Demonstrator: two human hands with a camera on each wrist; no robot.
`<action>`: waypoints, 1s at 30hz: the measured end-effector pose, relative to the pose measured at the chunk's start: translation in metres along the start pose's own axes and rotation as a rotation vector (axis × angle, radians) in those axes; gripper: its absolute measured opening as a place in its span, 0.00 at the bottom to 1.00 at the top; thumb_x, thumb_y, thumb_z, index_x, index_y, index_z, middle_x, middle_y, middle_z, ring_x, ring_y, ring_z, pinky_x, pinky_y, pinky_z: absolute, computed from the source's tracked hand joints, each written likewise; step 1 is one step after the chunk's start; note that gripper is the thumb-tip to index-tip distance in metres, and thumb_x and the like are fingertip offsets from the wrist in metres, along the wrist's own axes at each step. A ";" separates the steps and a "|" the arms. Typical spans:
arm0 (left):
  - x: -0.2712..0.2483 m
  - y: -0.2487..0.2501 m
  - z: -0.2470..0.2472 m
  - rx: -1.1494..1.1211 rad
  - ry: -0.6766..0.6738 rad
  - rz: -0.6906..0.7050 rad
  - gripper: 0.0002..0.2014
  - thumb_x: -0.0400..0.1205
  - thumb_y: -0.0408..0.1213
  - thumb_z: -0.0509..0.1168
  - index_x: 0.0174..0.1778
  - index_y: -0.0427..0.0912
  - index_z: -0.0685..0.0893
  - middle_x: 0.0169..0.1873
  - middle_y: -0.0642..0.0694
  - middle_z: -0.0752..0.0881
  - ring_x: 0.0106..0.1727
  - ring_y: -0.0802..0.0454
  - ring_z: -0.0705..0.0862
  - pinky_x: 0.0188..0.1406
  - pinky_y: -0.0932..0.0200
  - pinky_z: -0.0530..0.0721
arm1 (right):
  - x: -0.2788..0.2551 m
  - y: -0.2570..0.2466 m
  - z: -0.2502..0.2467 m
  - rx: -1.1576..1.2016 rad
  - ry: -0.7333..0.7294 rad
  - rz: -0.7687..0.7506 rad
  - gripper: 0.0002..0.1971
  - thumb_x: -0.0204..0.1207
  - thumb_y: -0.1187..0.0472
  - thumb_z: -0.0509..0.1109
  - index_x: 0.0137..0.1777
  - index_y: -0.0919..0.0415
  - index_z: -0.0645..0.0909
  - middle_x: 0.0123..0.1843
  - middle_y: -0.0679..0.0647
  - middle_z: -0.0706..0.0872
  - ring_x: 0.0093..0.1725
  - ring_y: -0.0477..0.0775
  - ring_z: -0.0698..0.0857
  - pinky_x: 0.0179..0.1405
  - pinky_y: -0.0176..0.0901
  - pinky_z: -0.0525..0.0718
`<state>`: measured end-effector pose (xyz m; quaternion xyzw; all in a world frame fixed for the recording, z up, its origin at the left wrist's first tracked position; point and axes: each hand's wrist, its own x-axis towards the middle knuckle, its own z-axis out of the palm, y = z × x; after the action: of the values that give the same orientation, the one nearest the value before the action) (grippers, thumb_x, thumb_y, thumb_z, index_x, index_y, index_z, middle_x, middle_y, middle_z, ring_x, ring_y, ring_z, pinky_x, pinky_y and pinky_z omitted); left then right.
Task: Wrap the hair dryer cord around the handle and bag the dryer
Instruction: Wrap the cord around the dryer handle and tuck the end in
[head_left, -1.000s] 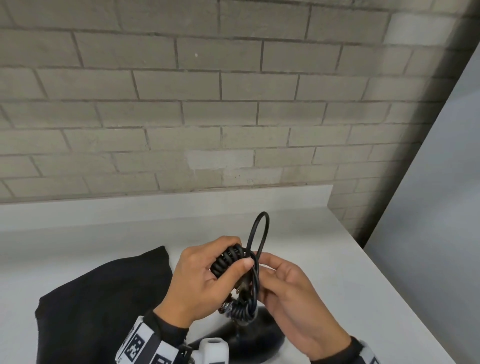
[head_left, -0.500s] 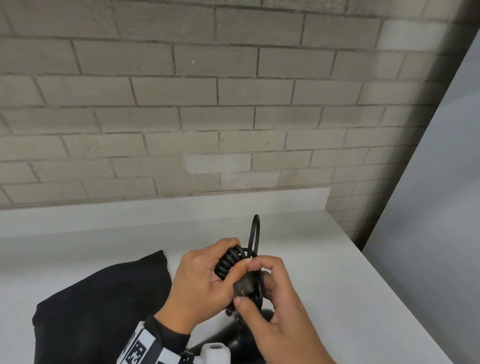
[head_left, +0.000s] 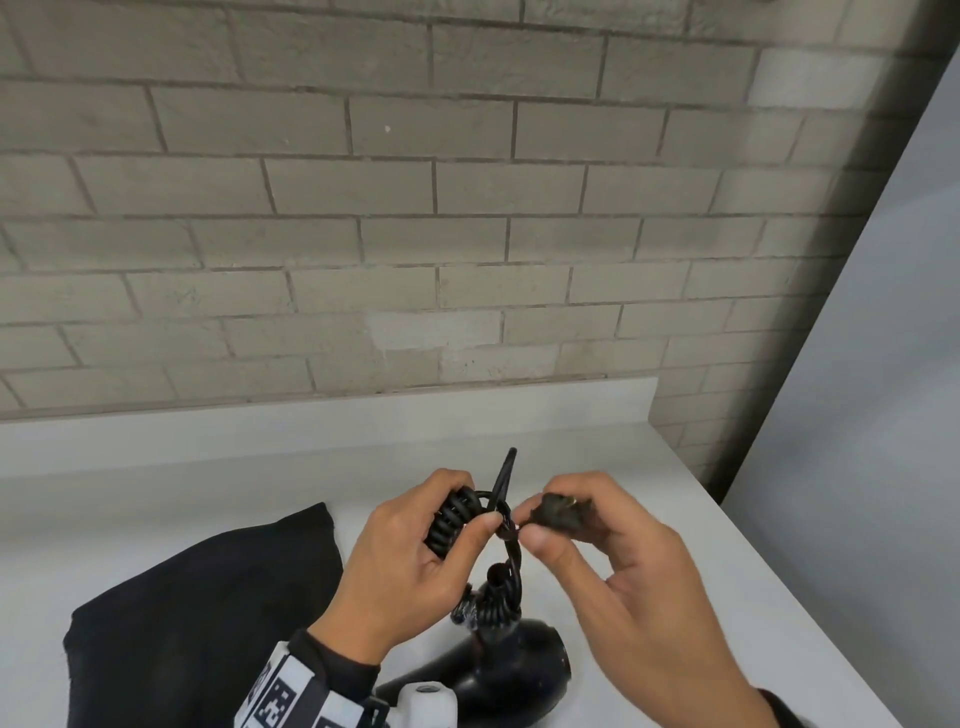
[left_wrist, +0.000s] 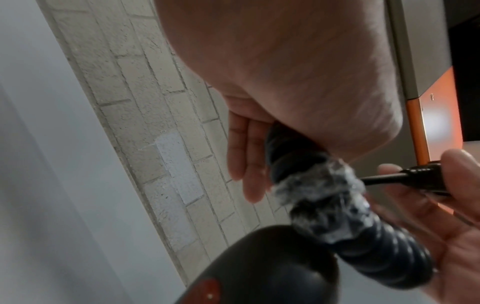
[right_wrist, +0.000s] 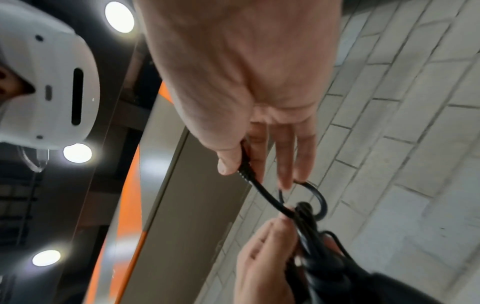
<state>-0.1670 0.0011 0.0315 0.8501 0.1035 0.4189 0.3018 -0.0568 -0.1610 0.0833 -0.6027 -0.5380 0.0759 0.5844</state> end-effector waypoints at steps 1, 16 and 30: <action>0.000 0.000 0.000 -0.030 -0.013 -0.011 0.11 0.83 0.52 0.66 0.50 0.49 0.80 0.29 0.57 0.84 0.29 0.54 0.87 0.28 0.51 0.85 | 0.003 -0.003 -0.003 0.101 -0.020 0.013 0.03 0.79 0.55 0.71 0.49 0.46 0.81 0.48 0.45 0.91 0.53 0.51 0.90 0.55 0.43 0.86; 0.000 0.007 0.003 -0.126 -0.158 0.091 0.23 0.83 0.43 0.65 0.74 0.67 0.77 0.43 0.51 0.91 0.37 0.48 0.88 0.39 0.49 0.87 | 0.038 -0.021 -0.043 0.434 -0.140 -0.026 0.04 0.78 0.62 0.70 0.48 0.61 0.83 0.43 0.64 0.89 0.45 0.70 0.90 0.48 0.58 0.90; 0.000 0.006 0.001 -0.337 -0.293 -0.001 0.15 0.79 0.36 0.62 0.61 0.40 0.83 0.64 0.51 0.85 0.63 0.49 0.85 0.62 0.55 0.81 | 0.048 -0.023 -0.049 0.455 -0.062 0.015 0.08 0.77 0.65 0.68 0.48 0.71 0.78 0.41 0.64 0.89 0.41 0.70 0.91 0.42 0.50 0.89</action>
<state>-0.1663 -0.0041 0.0345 0.8394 -0.0127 0.3022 0.4516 -0.0142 -0.1622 0.1420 -0.4569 -0.5202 0.2183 0.6877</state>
